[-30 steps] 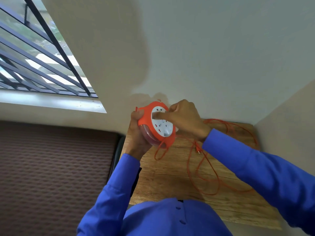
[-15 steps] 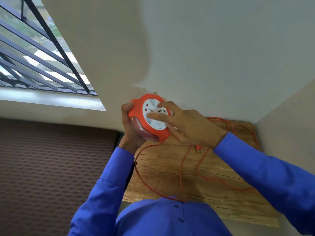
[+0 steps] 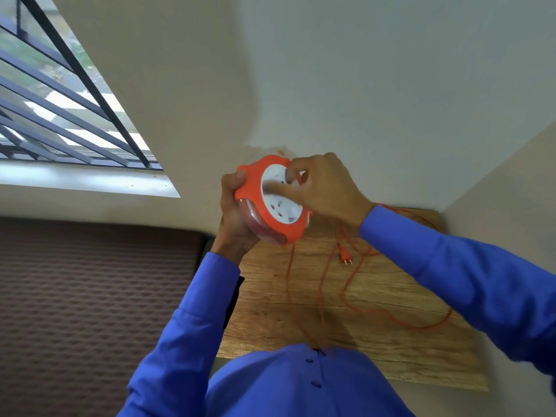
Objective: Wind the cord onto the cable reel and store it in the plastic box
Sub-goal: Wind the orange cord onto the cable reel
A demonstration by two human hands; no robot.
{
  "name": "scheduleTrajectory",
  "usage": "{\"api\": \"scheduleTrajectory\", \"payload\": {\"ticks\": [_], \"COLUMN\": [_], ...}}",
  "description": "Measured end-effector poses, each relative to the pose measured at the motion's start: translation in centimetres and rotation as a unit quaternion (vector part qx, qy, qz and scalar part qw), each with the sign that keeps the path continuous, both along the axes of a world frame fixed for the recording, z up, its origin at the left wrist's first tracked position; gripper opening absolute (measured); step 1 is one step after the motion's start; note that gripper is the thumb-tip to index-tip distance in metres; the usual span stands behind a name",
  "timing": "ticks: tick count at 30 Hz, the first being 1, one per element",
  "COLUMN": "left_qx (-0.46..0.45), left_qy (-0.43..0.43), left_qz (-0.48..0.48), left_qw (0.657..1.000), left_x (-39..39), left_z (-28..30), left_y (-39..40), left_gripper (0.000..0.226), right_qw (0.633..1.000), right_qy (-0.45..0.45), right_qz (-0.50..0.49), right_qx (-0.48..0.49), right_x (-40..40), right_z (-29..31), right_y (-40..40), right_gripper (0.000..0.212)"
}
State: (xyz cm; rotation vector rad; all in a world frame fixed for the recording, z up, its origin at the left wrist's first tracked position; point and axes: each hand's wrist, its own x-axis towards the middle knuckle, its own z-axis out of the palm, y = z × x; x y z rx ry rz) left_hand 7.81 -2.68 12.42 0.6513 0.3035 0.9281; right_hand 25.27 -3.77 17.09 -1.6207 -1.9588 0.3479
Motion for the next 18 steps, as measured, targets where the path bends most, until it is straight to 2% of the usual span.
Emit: {"api": "scheduleTrajectory", "payload": {"ticks": [2, 4, 6, 7, 9, 12, 15, 17, 18], "left_qx": [0.012, 0.031, 0.024, 0.017, 0.000, 0.001, -0.012, -0.015, -0.018], "left_qy": [0.066, 0.093, 0.093, 0.080, 0.052, 0.056, 0.079, 0.084, 0.084], "left_qz": [0.062, 0.072, 0.057, 0.062, 0.062, 0.074, 0.044, 0.029, 0.020], "left_qw": [0.996, 0.993, 0.994, 0.995, 0.997, 0.996, 0.996, 0.996, 0.996], "left_x": [0.2, 0.5, 0.1, -0.1, -0.7, -1.3, -0.7, -0.3, -0.1], "left_z": [0.3, 0.5, 0.3, 0.5, 0.7, 0.5, 0.0, -0.6, -1.1], "left_y": [0.1, 0.2, 0.3, 0.0, -0.2, 0.2, 0.4, 0.1, 0.0], "left_gripper": [0.098, 0.116, 0.121, 0.119, 0.109, 0.098, 0.126, 0.131, 0.128], "right_qw": [0.988, 0.974, 0.991, 0.999, 0.990, 0.957, 0.931, 0.927, 0.940], "right_qy": [0.106, 0.143, 0.074, 0.014, -0.087, -0.195, -0.272, -0.274, -0.243], "right_qz": [-0.059, -0.079, -0.059, -0.038, 0.055, 0.200, 0.228, 0.219, 0.191], "right_qx": [-0.095, -0.160, -0.094, -0.022, 0.099, 0.083, 0.087, 0.134, 0.144], "right_x": [-0.6, -1.1, -0.9, -0.8, -0.4, 0.6, 1.3, 1.9, 2.1], "right_z": [-0.2, -0.5, -0.4, -0.5, -0.7, -1.1, -0.9, -0.9, -1.0], "right_y": [0.6, 0.3, -0.4, -1.0, -2.0, -2.5, -2.6, -2.5, -2.4], "right_gripper": [0.074, 0.081, 0.074, 0.063, 0.033, 0.048, 0.049, 0.049, 0.052]}}
